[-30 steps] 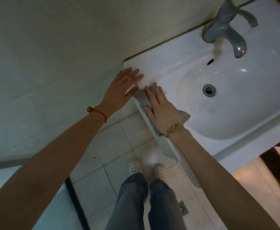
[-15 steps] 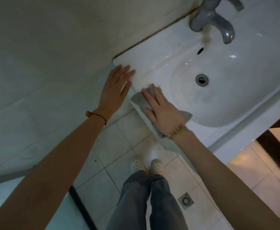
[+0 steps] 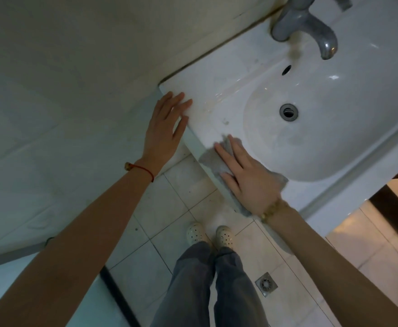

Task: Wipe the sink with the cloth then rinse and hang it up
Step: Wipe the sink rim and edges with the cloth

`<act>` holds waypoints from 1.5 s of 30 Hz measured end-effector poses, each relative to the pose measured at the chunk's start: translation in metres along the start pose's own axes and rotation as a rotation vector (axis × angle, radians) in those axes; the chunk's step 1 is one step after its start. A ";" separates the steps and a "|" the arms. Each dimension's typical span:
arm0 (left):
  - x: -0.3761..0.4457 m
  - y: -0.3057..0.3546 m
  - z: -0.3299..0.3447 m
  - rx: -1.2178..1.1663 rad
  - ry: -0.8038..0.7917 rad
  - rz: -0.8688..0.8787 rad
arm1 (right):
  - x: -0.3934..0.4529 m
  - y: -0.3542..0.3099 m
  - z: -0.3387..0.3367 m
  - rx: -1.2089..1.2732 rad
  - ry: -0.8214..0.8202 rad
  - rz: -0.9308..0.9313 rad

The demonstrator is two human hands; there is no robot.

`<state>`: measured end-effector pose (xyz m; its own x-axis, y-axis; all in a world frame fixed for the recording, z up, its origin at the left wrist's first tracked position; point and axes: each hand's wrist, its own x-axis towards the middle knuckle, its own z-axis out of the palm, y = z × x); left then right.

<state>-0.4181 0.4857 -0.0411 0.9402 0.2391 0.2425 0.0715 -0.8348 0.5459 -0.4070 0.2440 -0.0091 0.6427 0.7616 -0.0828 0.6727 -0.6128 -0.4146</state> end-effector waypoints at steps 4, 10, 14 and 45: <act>0.000 -0.004 -0.001 0.016 -0.005 0.039 | 0.076 -0.013 0.004 0.020 -0.008 0.023; 0.000 -0.004 0.002 0.097 0.033 0.043 | 0.016 -0.003 -0.002 0.091 0.120 0.012; 0.004 0.007 0.006 0.064 0.115 -0.028 | -0.004 0.014 -0.012 0.293 0.138 0.075; 0.030 0.122 0.070 0.203 0.372 -0.808 | 0.225 0.164 -0.064 -0.329 -0.003 -0.663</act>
<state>-0.3583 0.3568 -0.0234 0.4126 0.9042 0.1101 0.7522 -0.4065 0.5186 -0.1288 0.3014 -0.0375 0.0627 0.9942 0.0879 0.9948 -0.0551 -0.0859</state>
